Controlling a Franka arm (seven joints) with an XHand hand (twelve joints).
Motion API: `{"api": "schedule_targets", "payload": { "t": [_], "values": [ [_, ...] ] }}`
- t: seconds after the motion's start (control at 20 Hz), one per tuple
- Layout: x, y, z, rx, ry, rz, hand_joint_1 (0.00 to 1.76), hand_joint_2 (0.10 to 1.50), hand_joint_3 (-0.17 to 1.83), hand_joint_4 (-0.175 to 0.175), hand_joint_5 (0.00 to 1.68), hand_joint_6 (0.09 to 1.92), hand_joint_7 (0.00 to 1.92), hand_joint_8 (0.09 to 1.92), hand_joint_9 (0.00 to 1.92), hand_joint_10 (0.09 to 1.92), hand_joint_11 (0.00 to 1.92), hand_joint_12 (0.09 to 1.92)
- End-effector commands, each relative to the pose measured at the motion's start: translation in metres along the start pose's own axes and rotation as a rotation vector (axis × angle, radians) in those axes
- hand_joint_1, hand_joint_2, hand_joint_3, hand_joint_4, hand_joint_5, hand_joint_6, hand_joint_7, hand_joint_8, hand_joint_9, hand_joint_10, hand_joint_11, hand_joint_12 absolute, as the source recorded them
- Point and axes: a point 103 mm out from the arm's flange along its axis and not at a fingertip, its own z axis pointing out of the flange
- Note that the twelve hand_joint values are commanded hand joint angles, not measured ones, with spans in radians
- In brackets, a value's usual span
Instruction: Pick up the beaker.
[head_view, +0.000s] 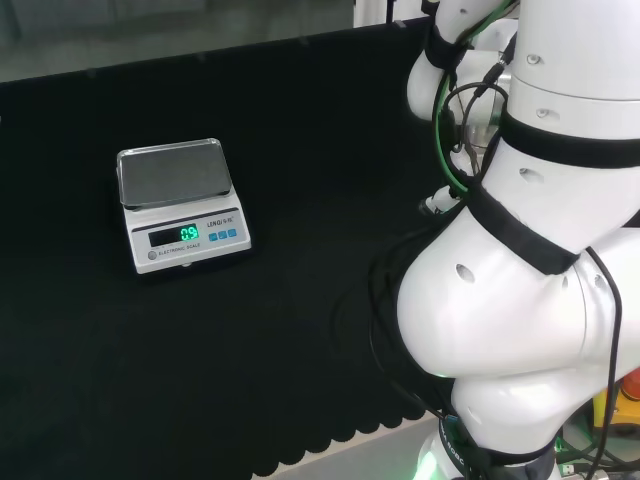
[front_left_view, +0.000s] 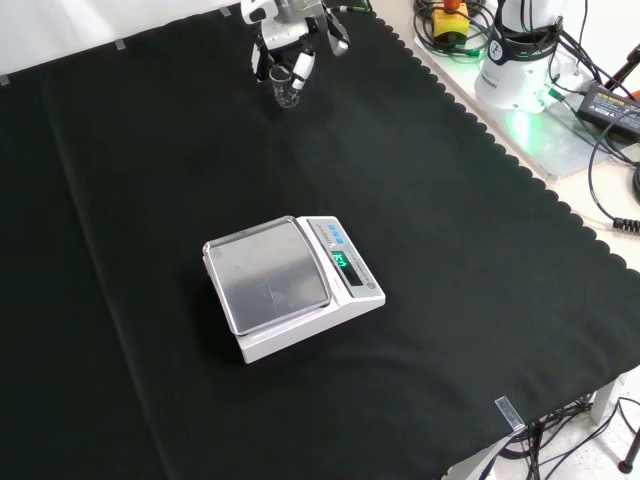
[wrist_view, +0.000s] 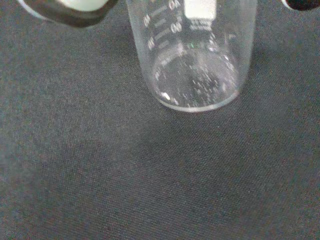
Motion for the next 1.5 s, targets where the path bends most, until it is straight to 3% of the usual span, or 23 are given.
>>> {"api": "schedule_targets", "payload": {
  "t": [0.05, 0.15, 0.2, 0.25, 0.3, 0.5, 0.55, 0.65, 0.85, 0.95, 1.1, 1.3, 1.5],
  "values": [
    [0.013, -0.012, -0.026, -0.121, -0.118, -0.023, 1.16, 0.77, 0.39, -0.047, 1.35, 0.43, 1.55, 0.50, 1.88, 0.10, 1.71, 0.61],
    [0.017, -0.015, -0.043, -0.142, -0.126, -0.018, 1.20, 0.70, 0.50, -0.129, 1.41, 0.35, 1.63, 0.41, 1.91, 0.09, 1.75, 0.57],
    [0.020, -0.017, -0.052, -0.150, -0.146, -0.028, 1.21, 0.67, 0.55, -0.152, 1.43, 0.32, 1.67, 0.37, 1.92, 0.10, 1.77, 0.55],
    [0.028, -0.015, -0.061, -0.117, -0.236, 0.080, 1.21, 0.65, 0.58, -0.164, 1.45, 0.30, 1.70, 0.33, 1.92, 0.11, 1.78, 0.54],
    [0.043, -0.014, -0.071, -0.126, -0.274, 0.068, 1.22, 0.63, 0.60, -0.170, 1.46, 0.29, 1.72, 0.30, 1.92, 0.13, 1.78, 0.53],
    [0.090, -0.020, -0.111, -0.222, -0.257, -0.030, 1.22, 0.61, 0.63, -0.175, 1.48, 0.27, 1.75, 0.27, 1.92, 0.17, 1.77, 0.50],
    [0.093, -0.025, -0.120, -0.254, -0.238, -0.045, 1.22, 0.61, 0.63, -0.175, 1.48, 0.27, 1.76, 0.26, 1.92, 0.17, 1.77, 0.50],
    [0.060, -0.043, -0.138, -0.310, -0.165, -0.095, 1.22, 0.61, 0.64, -0.175, 1.48, 0.26, 1.76, 0.26, 1.92, 0.18, 1.77, 0.50],
    [0.072, -0.064, -0.180, -0.405, -0.062, -0.149, 1.22, 0.60, 0.65, -0.175, 1.48, 0.26, 1.77, 0.25, 1.92, 0.19, 1.77, 0.50],
    [0.092, -0.071, -0.203, -0.445, -0.034, -0.168, 1.22, 0.60, 0.65, -0.175, 1.49, 0.26, 1.77, 0.25, 1.92, 0.20, 1.77, 0.50],
    [0.110, -0.078, -0.228, -0.469, -0.028, -0.187, 1.22, 0.59, 0.66, -0.175, 1.49, 0.26, 1.78, 0.24, 1.92, 0.21, 1.77, 0.49],
    [0.125, -0.087, -0.239, -0.511, -0.003, -0.233, 1.22, 0.59, 0.67, -0.175, 1.49, 0.25, 1.79, 0.23, 1.92, 0.23, 1.76, 0.49],
    [0.160, -0.087, -0.228, -0.497, 0.013, -0.213, 1.22, 0.58, 0.68, -0.175, 1.50, 0.25, 1.79, 0.23, 1.92, 0.24, 1.76, 0.48]
  ]
}}
